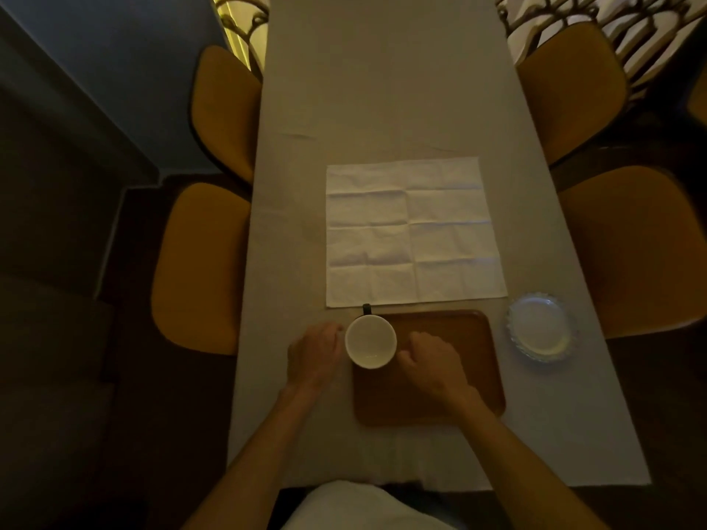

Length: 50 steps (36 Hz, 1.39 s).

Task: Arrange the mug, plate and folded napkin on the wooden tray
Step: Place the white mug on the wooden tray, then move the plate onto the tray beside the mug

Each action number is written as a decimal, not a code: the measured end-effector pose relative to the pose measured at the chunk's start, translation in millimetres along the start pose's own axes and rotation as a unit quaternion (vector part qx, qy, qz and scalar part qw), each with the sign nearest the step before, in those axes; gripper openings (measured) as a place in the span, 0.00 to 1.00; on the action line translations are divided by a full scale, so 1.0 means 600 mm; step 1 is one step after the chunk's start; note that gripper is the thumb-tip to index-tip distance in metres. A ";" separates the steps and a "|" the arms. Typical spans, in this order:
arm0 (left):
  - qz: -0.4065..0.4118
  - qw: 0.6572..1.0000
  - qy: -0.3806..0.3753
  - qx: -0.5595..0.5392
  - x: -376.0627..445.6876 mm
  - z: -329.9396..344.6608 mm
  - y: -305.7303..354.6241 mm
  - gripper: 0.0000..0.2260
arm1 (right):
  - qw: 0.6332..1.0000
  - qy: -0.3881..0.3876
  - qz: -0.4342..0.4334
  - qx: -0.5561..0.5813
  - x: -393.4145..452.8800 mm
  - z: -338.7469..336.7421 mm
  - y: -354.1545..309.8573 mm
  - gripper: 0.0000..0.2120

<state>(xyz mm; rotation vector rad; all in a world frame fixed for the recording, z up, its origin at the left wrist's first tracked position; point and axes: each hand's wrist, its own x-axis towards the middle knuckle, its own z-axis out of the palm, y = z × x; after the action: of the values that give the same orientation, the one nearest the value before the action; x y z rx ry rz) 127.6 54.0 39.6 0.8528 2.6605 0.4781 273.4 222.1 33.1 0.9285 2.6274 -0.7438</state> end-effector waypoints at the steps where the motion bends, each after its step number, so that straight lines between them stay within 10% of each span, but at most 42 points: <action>1: 0.015 1.000 0.011 0.019 -0.004 -0.005 0.000 0.14 | 1.000 0.018 -0.006 -0.023 -0.005 -0.005 0.000 0.10; 28: 0.247 0.954 0.006 0.168 -0.135 0.032 0.043 0.05 | 0.973 0.166 0.016 -0.158 -0.213 0.026 0.038 0.08; 50: 0.187 0.966 0.005 0.176 -0.134 0.195 0.367 0.06 | 0.969 0.142 0.030 -0.201 -0.206 -0.097 0.427 0.10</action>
<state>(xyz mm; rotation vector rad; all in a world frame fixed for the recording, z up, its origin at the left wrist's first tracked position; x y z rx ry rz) 344.7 200.1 37.5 1.4748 2.6370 0.0847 528.2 361.1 33.0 1.0459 2.8168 -0.0512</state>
